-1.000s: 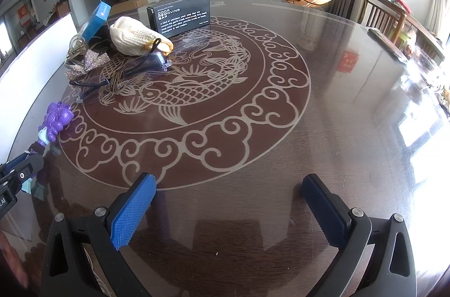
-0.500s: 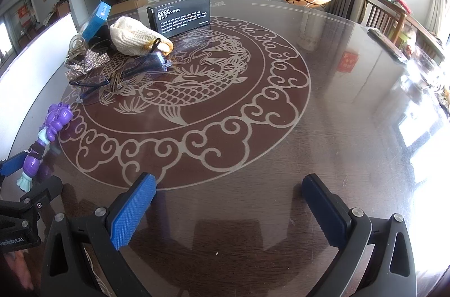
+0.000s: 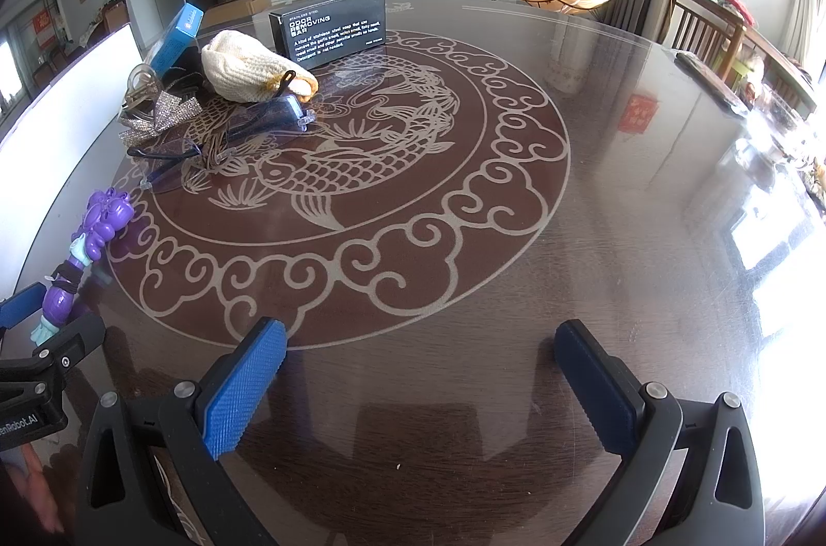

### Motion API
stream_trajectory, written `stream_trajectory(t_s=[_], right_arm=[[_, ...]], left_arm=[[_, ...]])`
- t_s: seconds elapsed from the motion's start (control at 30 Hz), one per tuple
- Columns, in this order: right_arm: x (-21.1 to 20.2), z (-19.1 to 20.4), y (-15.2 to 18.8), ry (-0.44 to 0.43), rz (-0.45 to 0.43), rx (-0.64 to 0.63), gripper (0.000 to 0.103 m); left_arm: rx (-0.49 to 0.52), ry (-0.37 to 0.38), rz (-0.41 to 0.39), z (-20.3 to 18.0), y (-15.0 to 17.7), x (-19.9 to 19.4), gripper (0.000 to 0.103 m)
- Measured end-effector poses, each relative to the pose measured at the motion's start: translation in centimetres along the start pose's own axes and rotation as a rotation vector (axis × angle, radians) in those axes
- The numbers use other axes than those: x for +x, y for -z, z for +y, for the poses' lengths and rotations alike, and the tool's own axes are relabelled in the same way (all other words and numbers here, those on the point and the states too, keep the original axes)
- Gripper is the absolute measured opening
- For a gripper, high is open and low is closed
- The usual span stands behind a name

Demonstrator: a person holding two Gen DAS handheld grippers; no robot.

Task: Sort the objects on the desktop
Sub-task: 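Lift the purple toy wand with the left gripper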

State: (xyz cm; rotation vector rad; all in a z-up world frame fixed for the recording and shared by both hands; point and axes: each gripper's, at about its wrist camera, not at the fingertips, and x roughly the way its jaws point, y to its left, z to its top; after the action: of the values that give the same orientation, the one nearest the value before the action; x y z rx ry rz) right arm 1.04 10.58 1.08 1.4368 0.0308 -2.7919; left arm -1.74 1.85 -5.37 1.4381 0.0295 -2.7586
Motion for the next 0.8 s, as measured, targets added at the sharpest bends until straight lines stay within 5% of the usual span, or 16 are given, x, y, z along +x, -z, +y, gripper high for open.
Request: stream_trajectory(t_s=[0.7,0.8], right_arm=[[0.0,0.0,0.0,0.000,0.000,0.000,0.103],[0.2,0.0,-0.7,-0.041,0.055,-0.058,0.103]], left_arm=[[-0.062,-0.043,-0.002,1.0,-0.1,0.1,0.103],[-0.063,-0.040,-0.003,1.0,-0.2,0.2,0.103]])
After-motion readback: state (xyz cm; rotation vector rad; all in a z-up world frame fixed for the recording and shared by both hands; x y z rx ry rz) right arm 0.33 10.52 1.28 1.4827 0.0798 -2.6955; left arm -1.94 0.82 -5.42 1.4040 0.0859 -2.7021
